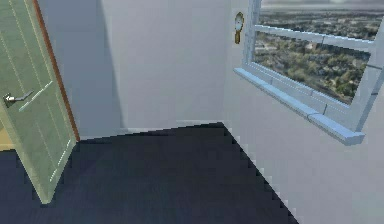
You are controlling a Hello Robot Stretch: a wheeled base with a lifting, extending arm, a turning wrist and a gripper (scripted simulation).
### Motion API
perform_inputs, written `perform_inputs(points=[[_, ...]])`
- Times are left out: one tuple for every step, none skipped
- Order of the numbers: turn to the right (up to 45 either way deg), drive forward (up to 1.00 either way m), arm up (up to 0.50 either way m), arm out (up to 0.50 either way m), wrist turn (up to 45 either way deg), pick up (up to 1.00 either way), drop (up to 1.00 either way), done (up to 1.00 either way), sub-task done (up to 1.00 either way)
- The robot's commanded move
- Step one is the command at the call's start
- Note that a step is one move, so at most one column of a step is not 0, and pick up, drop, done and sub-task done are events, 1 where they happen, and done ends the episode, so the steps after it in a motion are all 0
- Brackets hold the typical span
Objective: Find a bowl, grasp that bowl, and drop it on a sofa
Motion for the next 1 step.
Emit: perform_inputs(points=[[0.0,0.00,0.50,0.00,0.0,0.00,0.00,0.00,0.00]])
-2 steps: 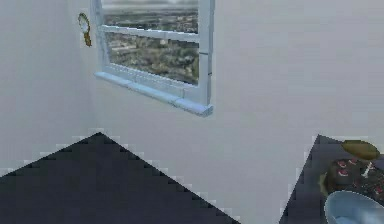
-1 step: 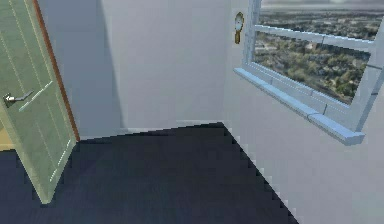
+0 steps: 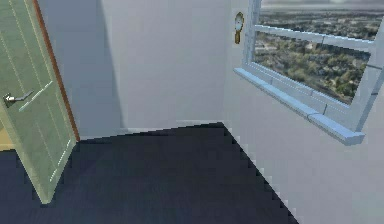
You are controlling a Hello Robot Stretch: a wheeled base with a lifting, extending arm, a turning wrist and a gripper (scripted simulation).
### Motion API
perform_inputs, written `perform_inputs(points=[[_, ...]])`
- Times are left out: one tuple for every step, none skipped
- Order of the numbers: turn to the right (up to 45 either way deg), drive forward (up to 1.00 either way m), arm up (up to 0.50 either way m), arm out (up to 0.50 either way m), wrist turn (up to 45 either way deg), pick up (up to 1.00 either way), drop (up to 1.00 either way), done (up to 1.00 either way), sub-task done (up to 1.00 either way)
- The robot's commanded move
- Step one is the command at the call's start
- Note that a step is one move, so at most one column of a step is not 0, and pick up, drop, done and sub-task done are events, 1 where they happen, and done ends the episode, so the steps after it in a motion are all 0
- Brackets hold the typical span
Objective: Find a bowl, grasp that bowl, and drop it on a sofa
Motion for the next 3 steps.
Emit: perform_inputs(points=[[0.0,0.00,0.38,0.00,0.0,0.00,0.00,0.00,0.00],[0.0,0.00,0.00,0.16,0.0,0.00,0.00,0.00,0.00],[0.0,0.00,0.00,0.00,45.0,0.00,0.00,0.00,0.00]])
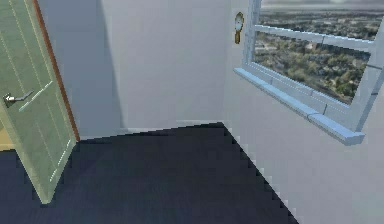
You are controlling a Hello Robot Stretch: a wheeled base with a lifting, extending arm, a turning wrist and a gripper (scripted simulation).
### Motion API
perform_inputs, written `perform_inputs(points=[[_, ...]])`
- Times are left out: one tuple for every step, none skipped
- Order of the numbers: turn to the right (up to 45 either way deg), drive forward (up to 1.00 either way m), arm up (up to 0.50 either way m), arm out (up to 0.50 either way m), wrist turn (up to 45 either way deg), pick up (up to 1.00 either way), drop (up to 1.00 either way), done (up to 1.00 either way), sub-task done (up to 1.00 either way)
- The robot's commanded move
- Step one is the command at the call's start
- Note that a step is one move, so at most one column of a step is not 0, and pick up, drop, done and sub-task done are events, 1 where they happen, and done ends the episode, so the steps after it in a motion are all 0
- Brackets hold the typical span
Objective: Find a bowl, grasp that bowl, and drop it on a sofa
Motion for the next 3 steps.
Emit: perform_inputs(points=[[0.0,0.00,0.00,0.00,45.0,0.00,0.00,0.00,0.00],[0.0,0.00,0.00,0.00,45.0,0.00,0.00,0.00,0.00],[0.0,0.00,0.00,0.00,18.0,0.00,0.00,0.00,0.00]])
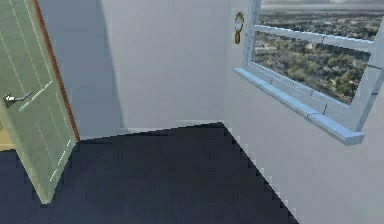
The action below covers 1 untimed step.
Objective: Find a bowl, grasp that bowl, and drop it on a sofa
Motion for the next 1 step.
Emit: perform_inputs(points=[[0.0,0.00,-0.08,0.00,0.0,0.00,0.00,0.00,0.00]])
